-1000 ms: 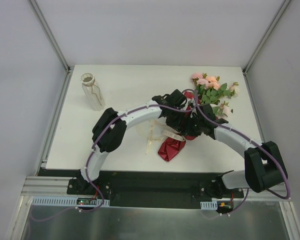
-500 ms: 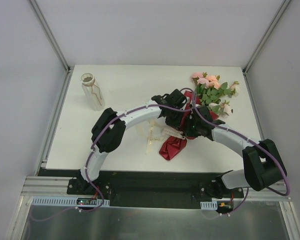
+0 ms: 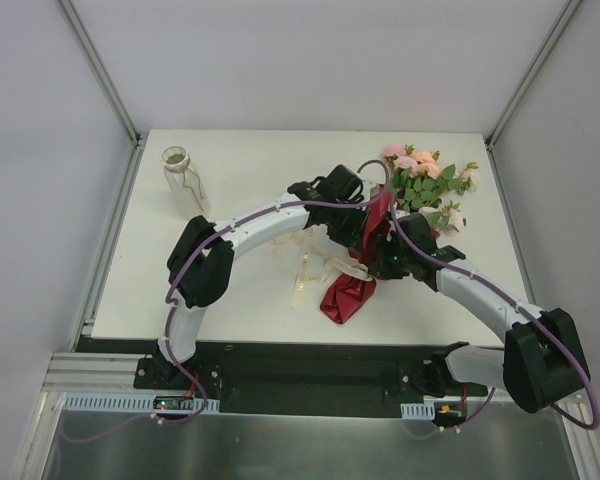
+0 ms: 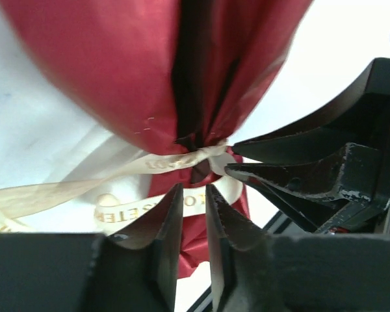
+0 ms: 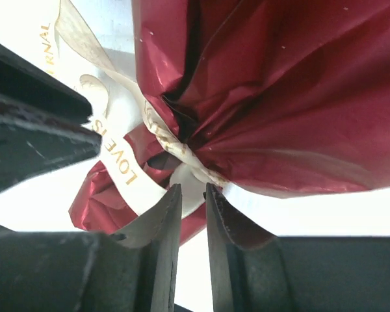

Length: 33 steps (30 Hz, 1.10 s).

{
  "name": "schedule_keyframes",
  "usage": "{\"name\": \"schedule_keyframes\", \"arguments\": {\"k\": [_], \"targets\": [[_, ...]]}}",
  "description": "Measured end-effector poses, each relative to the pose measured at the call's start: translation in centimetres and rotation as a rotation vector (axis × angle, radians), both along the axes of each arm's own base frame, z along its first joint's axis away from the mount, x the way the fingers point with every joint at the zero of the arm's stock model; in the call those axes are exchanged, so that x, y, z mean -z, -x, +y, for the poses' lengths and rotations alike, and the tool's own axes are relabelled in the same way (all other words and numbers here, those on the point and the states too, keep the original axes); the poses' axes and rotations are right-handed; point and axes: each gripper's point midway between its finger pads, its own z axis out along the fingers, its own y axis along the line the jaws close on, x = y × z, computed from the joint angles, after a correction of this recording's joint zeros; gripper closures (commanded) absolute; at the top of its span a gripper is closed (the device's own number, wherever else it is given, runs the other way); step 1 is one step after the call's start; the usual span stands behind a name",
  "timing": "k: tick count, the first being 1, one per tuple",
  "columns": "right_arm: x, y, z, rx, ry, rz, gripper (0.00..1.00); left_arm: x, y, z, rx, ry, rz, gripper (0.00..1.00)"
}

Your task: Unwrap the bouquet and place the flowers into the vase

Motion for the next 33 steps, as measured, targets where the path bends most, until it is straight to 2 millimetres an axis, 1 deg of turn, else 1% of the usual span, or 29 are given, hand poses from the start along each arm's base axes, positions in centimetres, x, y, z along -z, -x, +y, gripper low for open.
{"name": "schedule_keyframes", "arguments": {"k": [3,5,7,9,10,13,16,19,21,26,27,29,31,33], "targets": [[-0.3,0.3,-0.8,0.015,-0.001,-0.004,0.76,-0.2,0.9,-1.2,0.053,0.030,0.014,0.69],[-0.2,0.4,-1.5,0.028,-0.005,-0.001,0.78,0.0,1.6,-2.2,0.089,0.043,0.017,0.68],[0.1,0.7,-1.8,0.032,-0.008,0.010,0.79,0.5,2.1,-2.9,0.111,0.045,0.018,0.67],[0.3,1.0,-1.7,0.028,-0.021,0.027,0.80,1.6,2.8,-3.5,0.130,0.031,0.028,0.64],[0.4,1.1,-1.6,0.024,-0.027,0.033,0.80,1.9,2.9,-3.5,0.133,0.026,0.030,0.61],[0.6,1.5,-1.4,0.020,-0.045,0.048,0.81,3.0,3.1,-3.5,0.145,-0.007,0.017,0.58],[0.7,1.8,-1.1,0.014,-0.065,0.064,0.82,3.4,2.5,-3.1,0.134,-0.034,-0.010,0.58],[0.9,1.7,-0.7,0.013,-0.084,0.075,0.82,3.7,1.9,-2.6,0.114,-0.066,-0.037,0.58],[1.1,1.5,-0.5,0.017,-0.094,0.082,0.83,3.9,1.8,-2.3,0.107,-0.085,-0.043,0.59],[1.3,1.4,-0.5,0.016,-0.091,0.090,0.83,4.3,2.0,-1.9,0.110,-0.107,-0.033,0.67],[1.3,1.4,-0.5,0.014,-0.086,0.089,0.83,4.3,2.1,-1.8,0.113,-0.107,-0.029,0.77],[1.1,1.2,-0.7,0.009,-0.076,0.081,0.83,4.4,2.5,-1.9,0.123,-0.101,-0.013,0.93],[0.9,1.0,-0.8,0.006,-0.071,0.073,0.83,4.7,2.7,-2.0,0.133,-0.101,-0.003,1.00],[0.6,0.9,-0.8,0.003,-0.065,0.069,0.82,4.8,2.7,-1.9,0.143,-0.102,-0.003,1.00]]}}
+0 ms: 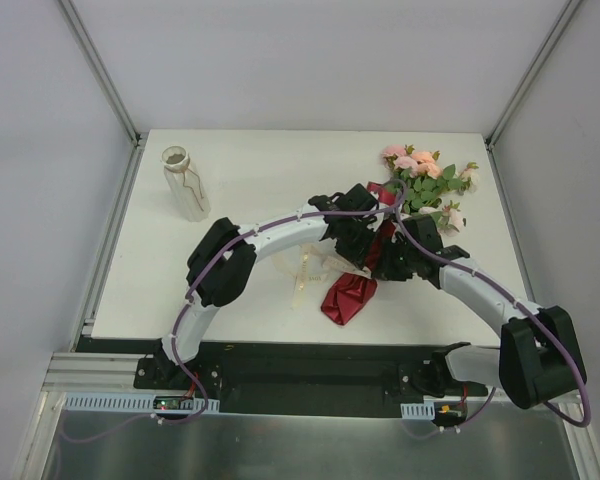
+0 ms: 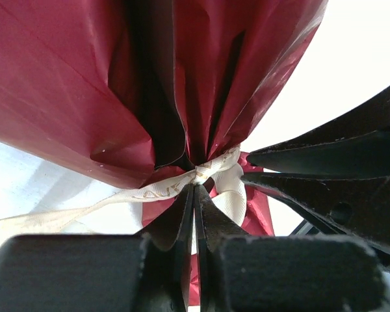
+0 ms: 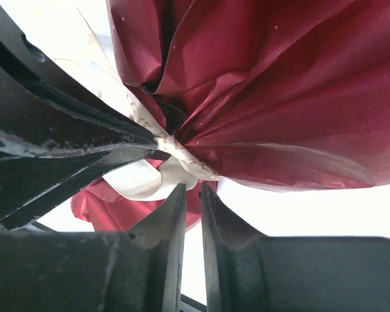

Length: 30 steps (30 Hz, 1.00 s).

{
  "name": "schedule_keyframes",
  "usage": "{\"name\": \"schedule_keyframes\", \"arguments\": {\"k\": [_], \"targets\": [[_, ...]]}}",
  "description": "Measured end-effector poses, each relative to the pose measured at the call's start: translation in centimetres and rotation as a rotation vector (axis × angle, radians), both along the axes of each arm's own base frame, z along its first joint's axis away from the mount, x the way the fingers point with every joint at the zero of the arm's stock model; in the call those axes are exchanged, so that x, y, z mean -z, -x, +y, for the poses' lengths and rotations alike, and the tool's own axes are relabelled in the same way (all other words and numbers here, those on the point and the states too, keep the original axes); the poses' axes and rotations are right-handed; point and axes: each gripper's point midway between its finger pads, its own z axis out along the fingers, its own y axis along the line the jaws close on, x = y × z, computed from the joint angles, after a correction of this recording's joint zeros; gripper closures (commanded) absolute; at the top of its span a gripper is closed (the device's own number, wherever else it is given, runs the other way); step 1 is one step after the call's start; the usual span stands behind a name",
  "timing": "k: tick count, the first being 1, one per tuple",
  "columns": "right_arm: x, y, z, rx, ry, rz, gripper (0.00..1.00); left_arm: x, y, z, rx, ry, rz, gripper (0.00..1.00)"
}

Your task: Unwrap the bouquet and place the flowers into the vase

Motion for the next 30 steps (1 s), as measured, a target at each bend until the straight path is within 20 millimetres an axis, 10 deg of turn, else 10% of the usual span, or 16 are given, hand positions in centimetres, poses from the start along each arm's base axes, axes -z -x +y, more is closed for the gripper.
{"name": "schedule_keyframes", "arguments": {"k": [30], "targets": [[-1.8,-2.7,1.7,-0.153,-0.005,-0.052,0.73,-3.0,-0.6,1.7,-0.069,0.046,0.073,1.00]]}}
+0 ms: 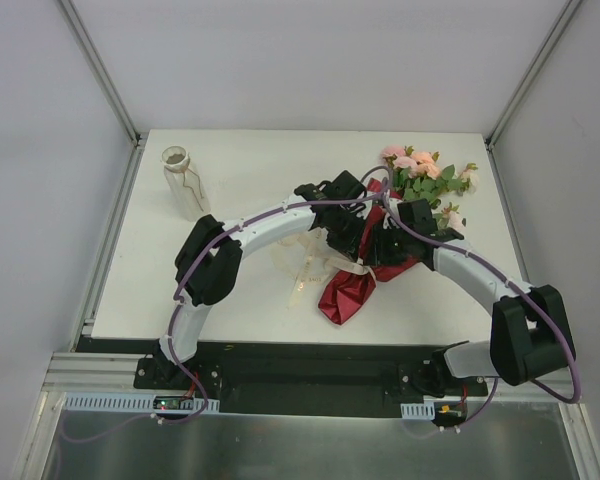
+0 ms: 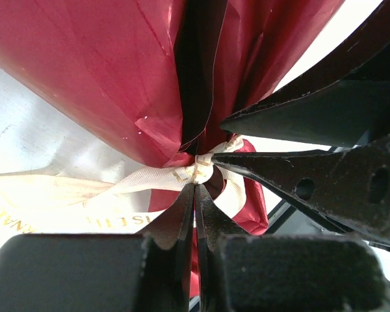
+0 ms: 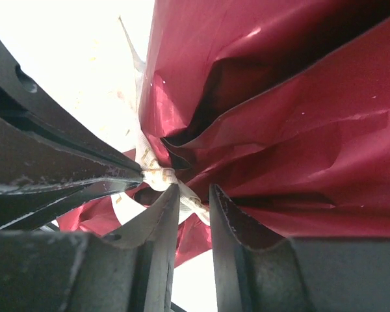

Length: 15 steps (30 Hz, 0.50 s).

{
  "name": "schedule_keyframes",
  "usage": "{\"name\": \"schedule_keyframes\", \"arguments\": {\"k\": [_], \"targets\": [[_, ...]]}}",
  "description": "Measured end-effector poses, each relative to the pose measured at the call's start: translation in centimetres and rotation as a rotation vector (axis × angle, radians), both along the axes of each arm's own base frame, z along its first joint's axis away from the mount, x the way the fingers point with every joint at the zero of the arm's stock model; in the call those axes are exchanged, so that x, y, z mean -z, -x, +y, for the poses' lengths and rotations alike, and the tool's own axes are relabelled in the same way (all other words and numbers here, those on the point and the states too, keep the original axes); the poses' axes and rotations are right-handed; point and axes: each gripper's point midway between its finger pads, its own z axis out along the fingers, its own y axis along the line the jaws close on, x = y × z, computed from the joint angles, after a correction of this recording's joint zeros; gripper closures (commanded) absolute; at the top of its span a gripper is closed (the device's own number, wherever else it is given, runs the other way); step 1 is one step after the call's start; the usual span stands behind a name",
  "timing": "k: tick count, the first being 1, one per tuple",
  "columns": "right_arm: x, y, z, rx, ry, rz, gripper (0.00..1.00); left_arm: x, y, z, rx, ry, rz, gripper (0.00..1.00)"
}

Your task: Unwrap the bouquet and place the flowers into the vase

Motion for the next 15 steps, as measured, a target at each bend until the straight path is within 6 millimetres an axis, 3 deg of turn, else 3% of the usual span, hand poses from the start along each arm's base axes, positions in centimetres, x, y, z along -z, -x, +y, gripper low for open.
{"name": "schedule_keyframes", "arguments": {"k": [5,11,15], "targets": [[0.1,0.2,0.0,0.001,0.008,-0.001,0.72,0.0,0.0,0.0,-0.006,0.000,0.007,1.00],[0.9,2.0,0.0,-0.025,0.028,0.004,0.73,-0.3,0.3,-0.3,0.008,0.019,0.015,1.00],[1.1,2.2,0.1,-0.030,0.029,0.007,0.80,-0.3,0.4,-0.4,0.012,0.025,0.020,1.00]]}}
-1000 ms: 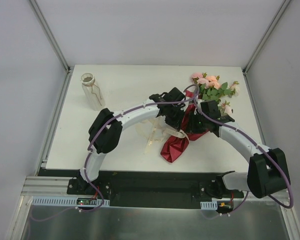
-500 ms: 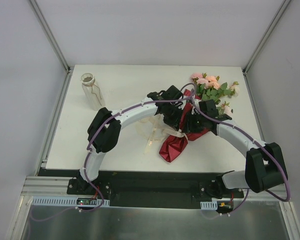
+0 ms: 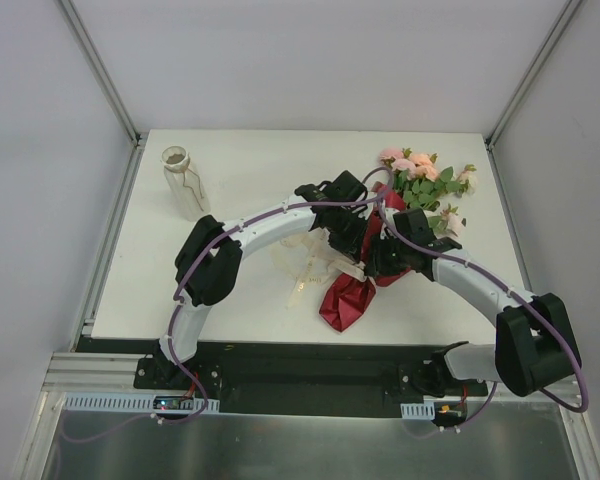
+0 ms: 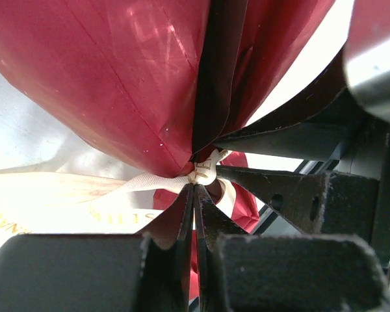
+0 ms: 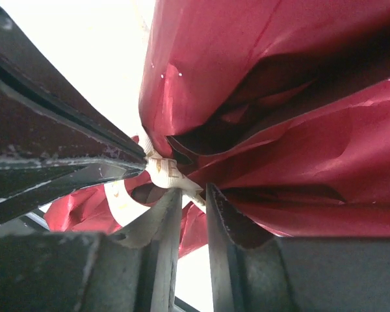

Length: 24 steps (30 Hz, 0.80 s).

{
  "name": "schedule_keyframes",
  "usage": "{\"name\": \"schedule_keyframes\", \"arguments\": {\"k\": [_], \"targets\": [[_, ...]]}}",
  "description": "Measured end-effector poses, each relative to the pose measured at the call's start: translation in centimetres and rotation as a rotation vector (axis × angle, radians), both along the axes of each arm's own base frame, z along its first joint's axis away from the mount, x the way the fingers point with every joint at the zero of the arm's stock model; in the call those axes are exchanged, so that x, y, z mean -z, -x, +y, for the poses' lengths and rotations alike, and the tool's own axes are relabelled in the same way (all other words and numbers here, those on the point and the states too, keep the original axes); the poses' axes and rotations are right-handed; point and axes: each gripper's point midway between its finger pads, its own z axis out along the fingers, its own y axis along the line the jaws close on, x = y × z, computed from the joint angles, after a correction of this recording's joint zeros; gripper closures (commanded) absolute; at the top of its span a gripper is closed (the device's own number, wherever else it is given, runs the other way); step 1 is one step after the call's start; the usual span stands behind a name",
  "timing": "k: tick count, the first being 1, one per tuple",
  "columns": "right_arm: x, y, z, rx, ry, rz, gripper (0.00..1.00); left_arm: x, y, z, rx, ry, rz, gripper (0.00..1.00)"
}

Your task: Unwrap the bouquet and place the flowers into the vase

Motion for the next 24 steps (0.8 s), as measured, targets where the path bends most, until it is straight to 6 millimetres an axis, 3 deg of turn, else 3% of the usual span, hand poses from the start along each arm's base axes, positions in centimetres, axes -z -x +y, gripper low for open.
{"name": "schedule_keyframes", "arguments": {"k": [2,4,11,17,20,21,24], "targets": [[0.0,0.0,0.0,0.001,0.003,-0.001,0.92,-0.1,0.1,-0.1,0.003,0.005,0.003,1.00],[0.1,-0.1,-0.2,0.004,0.016,-0.002,0.99,-0.1,0.1,-0.2,0.005,0.011,0.006,1.00],[-0.8,-0.1,-1.1,0.037,0.060,0.003,1.00,0.5,-0.6,0.3,-0.027,0.001,0.001,1.00],[-4.9,0.0,-2.0,0.101,0.058,-0.067,0.99,1.8,-2.1,2.1,-0.083,-0.039,0.000,1.00],[-6.8,-0.9,-1.9,0.134,0.043,-0.101,1.00,1.9,-3.1,2.8,-0.107,-0.040,0.001,0.88],[-7.2,-1.0,-2.0,0.142,0.043,-0.105,1.00,1.9,-3.4,2.9,-0.113,-0.038,0.001,0.72],[-7.5,-1.0,-2.2,0.159,0.052,-0.100,1.00,1.8,-4.0,3.3,-0.120,-0.032,-0.003,0.52]]}}
